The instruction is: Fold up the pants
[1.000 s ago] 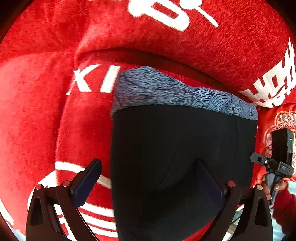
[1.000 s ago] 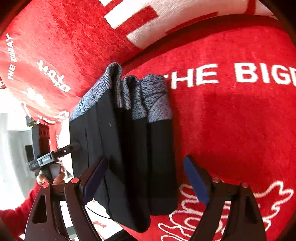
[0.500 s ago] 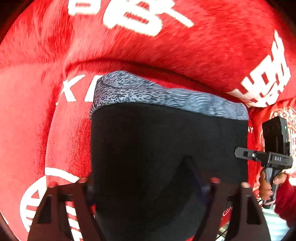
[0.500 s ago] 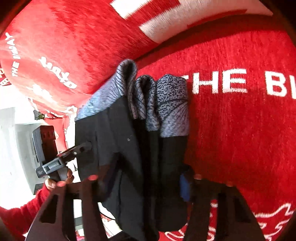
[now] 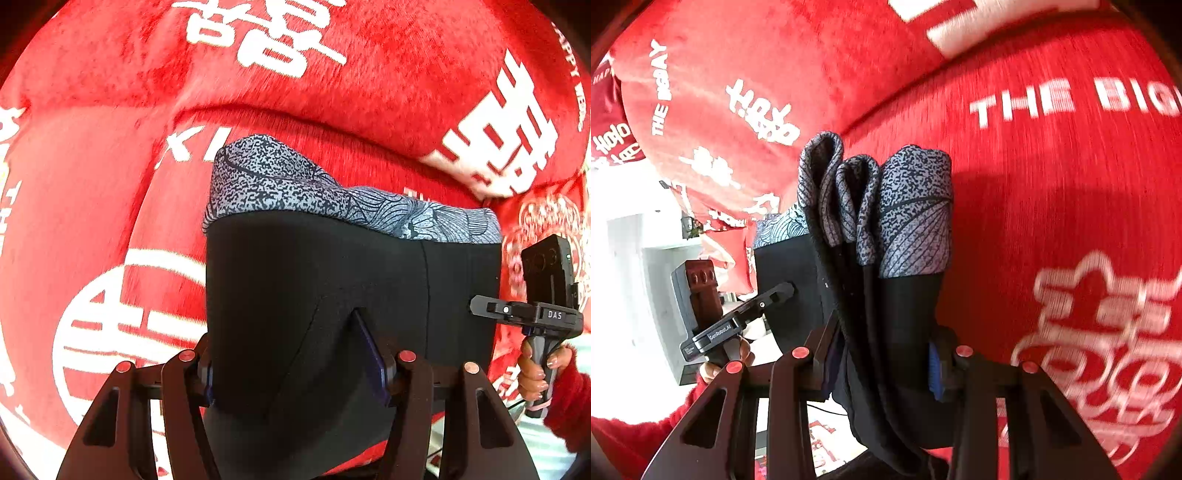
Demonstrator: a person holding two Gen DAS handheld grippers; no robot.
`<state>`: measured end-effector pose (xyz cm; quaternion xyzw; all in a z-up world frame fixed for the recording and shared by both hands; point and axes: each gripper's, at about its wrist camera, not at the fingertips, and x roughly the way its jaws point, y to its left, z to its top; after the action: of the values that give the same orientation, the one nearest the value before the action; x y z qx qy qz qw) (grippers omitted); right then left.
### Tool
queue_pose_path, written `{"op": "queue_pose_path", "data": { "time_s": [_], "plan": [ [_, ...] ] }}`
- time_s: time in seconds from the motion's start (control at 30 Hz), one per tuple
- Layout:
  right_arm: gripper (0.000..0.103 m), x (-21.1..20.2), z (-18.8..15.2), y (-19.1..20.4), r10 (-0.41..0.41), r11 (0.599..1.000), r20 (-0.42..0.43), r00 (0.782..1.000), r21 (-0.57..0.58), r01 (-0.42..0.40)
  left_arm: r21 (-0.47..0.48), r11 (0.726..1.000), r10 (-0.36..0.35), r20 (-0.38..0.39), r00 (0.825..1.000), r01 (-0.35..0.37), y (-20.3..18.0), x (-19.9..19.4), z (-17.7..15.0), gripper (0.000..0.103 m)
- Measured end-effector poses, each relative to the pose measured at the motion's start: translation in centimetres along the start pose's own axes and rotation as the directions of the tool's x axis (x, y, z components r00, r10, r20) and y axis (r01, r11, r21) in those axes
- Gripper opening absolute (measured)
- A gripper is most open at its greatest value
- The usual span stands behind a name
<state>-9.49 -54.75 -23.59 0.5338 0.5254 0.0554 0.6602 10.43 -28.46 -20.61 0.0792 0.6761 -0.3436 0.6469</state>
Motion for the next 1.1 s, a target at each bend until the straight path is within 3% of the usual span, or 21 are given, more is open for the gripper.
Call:
{"op": "queue_pose_path", "data": {
  "time_s": [0.27, 0.33, 0.4, 0.53, 0.67, 0.8, 1.1],
  "plan": [
    [0.041, 3.3, -5.9, -0.7, -0.033, 0.997, 0.010, 0.999, 0.075, 0.033, 0.026, 1.000, 0.019, -0.048, 0.999, -0.017, 3.9, 0.9, -4.4, 0.062],
    [0.045, 4.3, -6.2, -0.3, -0.076, 0.996, 0.042, 0.996, 0.059, 0.074, 0.027, 0.999, 0.045, -0.012, 0.999, -0.044, 4.4, 1.2, -4.6, 0.084],
    [0.052, 4.7, -6.1, -0.7, -0.103, 0.992, 0.059, 0.993, 0.082, 0.098, 0.044, 0.990, 0.133, 0.014, 0.991, -0.134, 4.9, 1.5, -4.6, 0.103],
    [0.067, 4.7, -6.2, -1.2, -0.178, 0.980, 0.065, 0.982, 0.100, 0.172, 0.017, 0.989, 0.149, 0.020, 0.989, -0.149, 5.5, 1.2, -4.7, 0.103],
    [0.070, 5.0, -6.5, 1.0, -0.291, 0.955, 0.083, 0.953, 0.089, 0.283, 0.051, 0.967, 0.245, 0.059, 0.968, -0.248, 4.4, -0.4, -5.6, 0.103],
    [0.071, 4.0, -8.4, 2.1, -0.390, 0.919, 0.091, 0.916, 0.106, 0.381, 0.059, 0.956, 0.284, 0.059, 0.957, -0.287, 3.5, -2.2, -7.2, 0.103],
    [0.079, 2.5, -13.4, 5.3, -0.471, 0.880, 0.111, 0.875, 0.133, 0.457, 0.108, 0.943, 0.309, 0.056, 0.949, -0.314, -0.3, -5.3, -10.9, 0.103]
  ]
}}
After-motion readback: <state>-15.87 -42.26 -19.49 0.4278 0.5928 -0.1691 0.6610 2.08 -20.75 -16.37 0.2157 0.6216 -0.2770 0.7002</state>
